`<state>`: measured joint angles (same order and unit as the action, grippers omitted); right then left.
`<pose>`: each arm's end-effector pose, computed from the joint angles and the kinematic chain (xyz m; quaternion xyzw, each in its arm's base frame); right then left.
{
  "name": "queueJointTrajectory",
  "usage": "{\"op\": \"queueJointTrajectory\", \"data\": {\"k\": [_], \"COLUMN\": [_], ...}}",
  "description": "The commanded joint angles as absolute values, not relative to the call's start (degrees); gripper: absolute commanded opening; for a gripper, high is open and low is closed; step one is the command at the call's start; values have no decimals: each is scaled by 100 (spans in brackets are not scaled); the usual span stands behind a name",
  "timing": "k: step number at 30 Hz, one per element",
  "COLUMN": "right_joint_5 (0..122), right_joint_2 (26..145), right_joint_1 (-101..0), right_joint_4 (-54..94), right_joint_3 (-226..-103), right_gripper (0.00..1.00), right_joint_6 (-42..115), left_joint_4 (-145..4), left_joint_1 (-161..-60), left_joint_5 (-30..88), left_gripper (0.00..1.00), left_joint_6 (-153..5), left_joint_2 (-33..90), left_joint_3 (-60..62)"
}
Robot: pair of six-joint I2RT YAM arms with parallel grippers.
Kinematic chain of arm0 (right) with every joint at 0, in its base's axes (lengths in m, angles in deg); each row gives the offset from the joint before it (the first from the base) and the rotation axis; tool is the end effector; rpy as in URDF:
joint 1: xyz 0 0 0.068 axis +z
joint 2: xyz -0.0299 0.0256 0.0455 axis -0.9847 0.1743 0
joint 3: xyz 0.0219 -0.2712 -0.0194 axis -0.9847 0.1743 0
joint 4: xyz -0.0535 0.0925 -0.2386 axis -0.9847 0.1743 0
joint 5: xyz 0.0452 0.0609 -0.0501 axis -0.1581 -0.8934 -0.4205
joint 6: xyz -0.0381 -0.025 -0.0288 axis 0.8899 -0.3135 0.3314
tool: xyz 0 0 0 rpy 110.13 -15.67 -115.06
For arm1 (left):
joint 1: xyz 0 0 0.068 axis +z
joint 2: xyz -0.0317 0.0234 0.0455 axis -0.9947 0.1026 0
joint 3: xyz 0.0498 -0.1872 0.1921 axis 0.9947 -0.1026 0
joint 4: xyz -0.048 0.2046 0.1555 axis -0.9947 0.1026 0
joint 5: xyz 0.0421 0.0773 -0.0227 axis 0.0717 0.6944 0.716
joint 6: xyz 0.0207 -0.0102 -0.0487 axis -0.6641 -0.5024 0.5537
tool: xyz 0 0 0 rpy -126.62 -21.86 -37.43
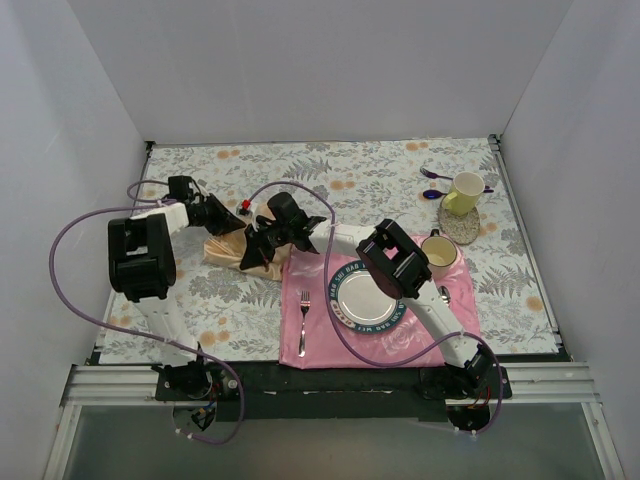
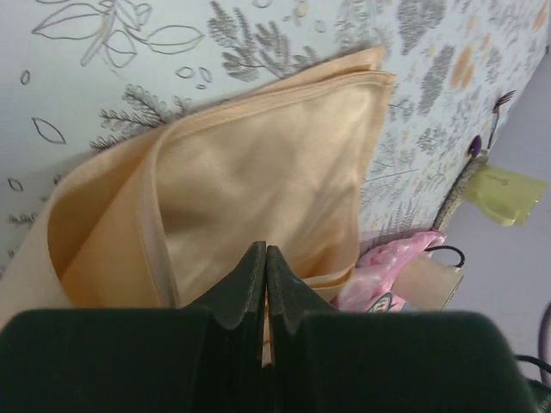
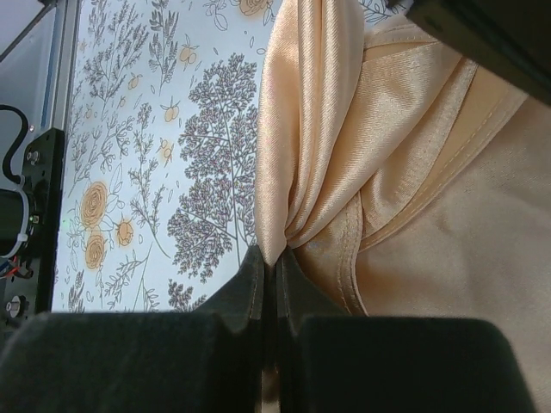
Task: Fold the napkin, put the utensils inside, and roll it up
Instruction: Roll the napkin with the utensil
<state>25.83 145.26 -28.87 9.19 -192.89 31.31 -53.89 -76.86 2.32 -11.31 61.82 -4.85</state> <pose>0.3242 0.4401 0.1341 -0.4467 0.6822 0.5196 0.2551 0.3808 0.0278 0.1565 -0.5336 0.7471 -0.3912 0.0643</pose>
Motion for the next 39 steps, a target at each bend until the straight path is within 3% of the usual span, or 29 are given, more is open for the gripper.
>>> {"op": "queueJointTrajectory", "data": {"k": [1, 14, 25, 28, 29, 30, 39], "right_joint_5": [2384, 2550, 2692, 2622, 2586, 2586, 2173], "right_joint_2": [14528, 14563, 14905, 15019, 15072, 15116, 15274], "right_joint_1": [-2837, -2705, -2732, -2758, -2775, -2784, -3056], "right_joint_4": [890, 1725, 1744, 1568, 1559, 1550, 426], "right_joint_3": [-19576, -20068, -20226, -20165, -20200, -20226, -19690], "right_gripper": [1, 1, 1, 1, 1, 1, 1], "right_joint_6": [3326, 3845, 3591, 3354, 3283, 3204, 1649], "left_joint_4": [-5494, -5248, -5204, -5117, -5099, -5099, -5029], "left_joint_1": [-7690, -7330, -7154, -7180, -7206, -7233, -7374], "left_joint_5": [-63, 1404, 1256, 1466, 1563, 1659, 2671], "left_gripper": [0, 0, 0, 12, 27, 32, 42], "left_joint_6": [-1238, -1405, -1501, -1545, -1537, -1528, -1493], "left_joint_2": [6607, 6652, 6599, 6363, 6257, 5986, 4219], "left_joint_3": [-146, -330, -68, 38, 39, 21, -821]}}
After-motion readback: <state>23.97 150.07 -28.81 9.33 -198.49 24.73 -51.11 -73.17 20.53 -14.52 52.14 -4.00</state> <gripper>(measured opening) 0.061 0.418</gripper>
